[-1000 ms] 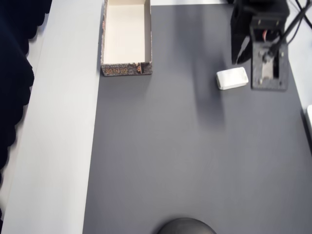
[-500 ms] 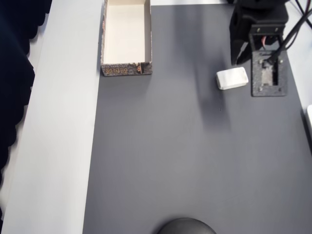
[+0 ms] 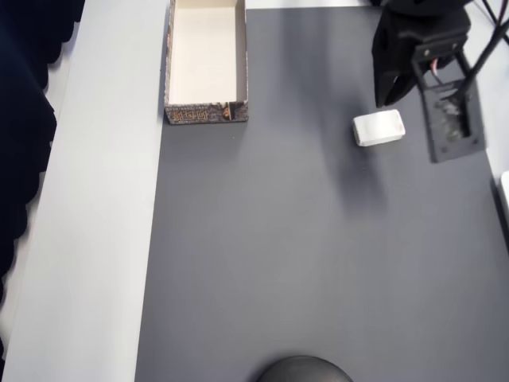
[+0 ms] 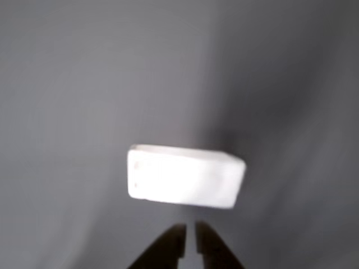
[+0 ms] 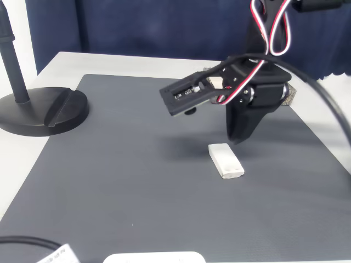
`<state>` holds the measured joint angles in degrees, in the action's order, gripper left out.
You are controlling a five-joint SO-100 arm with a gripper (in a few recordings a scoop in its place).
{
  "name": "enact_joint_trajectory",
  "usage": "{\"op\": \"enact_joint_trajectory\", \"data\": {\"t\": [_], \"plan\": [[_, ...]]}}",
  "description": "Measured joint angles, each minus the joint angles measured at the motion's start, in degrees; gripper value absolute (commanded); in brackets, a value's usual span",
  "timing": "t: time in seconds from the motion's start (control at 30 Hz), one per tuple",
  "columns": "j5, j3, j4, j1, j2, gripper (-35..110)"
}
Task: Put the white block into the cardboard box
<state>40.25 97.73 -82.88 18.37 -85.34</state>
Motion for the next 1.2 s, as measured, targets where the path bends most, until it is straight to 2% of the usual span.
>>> {"op": "enact_joint_trajectory", "data": {"t": [0.23,0.5,0.73,0.9,1.2], "plan": [[28.1,0.0,-0.8,-0.3,0.1,-2],[48.8,-0.1,1.0,-0.3,0.1,-2],[62.1,-0.1,1.9,-0.3,0.1,-1],[67.1,-0.1,1.9,-0.3,0.1,-1],[68.0,-0.1,1.9,0.6,0.1,9]]}}
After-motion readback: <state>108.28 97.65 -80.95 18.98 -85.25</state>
